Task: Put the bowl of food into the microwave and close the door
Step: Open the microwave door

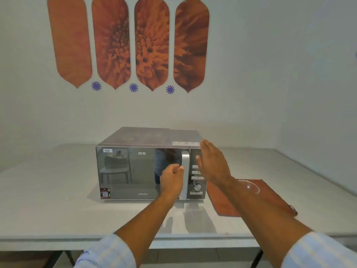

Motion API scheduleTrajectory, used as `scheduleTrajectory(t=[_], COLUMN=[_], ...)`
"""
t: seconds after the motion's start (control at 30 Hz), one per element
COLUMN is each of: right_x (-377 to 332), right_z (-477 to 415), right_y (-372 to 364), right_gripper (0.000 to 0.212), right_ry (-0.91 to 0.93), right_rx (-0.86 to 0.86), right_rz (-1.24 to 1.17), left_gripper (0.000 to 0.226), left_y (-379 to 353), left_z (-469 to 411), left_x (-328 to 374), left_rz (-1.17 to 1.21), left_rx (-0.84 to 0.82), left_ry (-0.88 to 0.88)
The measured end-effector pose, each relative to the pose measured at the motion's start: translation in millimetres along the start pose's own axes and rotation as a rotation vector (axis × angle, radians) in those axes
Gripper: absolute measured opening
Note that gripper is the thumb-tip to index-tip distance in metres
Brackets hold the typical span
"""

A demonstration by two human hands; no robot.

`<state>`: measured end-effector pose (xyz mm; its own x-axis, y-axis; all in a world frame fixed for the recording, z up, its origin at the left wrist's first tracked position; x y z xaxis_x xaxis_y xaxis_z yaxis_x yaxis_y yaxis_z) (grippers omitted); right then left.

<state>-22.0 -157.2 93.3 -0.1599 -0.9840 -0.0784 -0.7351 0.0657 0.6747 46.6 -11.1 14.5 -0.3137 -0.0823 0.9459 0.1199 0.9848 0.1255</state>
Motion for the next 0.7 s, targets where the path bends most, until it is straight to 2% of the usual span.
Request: scheduleTrajectory(t=[0.1,0.27,0.43,0.7], right_x=[4,16,23,31], right_z=[-21,-47,-59,-57], right_y=[-10,-28,-53,-84], right_gripper=[0.056,0.048,0.041,0.039], right_ry=[0.067,0.104,0.128,0.198], right_rx=[-0.068,-0.173,-0.219,-0.155], right_rz=[0.006,-0.015,-0.063,0.014], left_gripper=[0.022,0.024,0.045,0.036], left_y=[-11,-28,-38,-45], left_z=[-19,-44,-58,-59], left_x=[2,1,-4,-2], left_rz=[0.007,0.020,0.051,0.038], left_rx=[0.054,0.042,0.027,-0.038], left_ry=[0.020,0.068,0.108,0.006])
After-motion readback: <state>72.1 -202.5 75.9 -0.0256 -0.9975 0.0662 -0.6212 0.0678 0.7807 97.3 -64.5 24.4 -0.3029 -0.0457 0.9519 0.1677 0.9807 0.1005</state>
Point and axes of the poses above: each hand's wrist, its own z-axis away from the middle knuckle, its own y-axis out of the back of the hand, x = y × z, the point moved 5 cm from there along -z, towards the middle knuckle, and after that the axes turned 4 degrees about x, right-handed, at the moved point
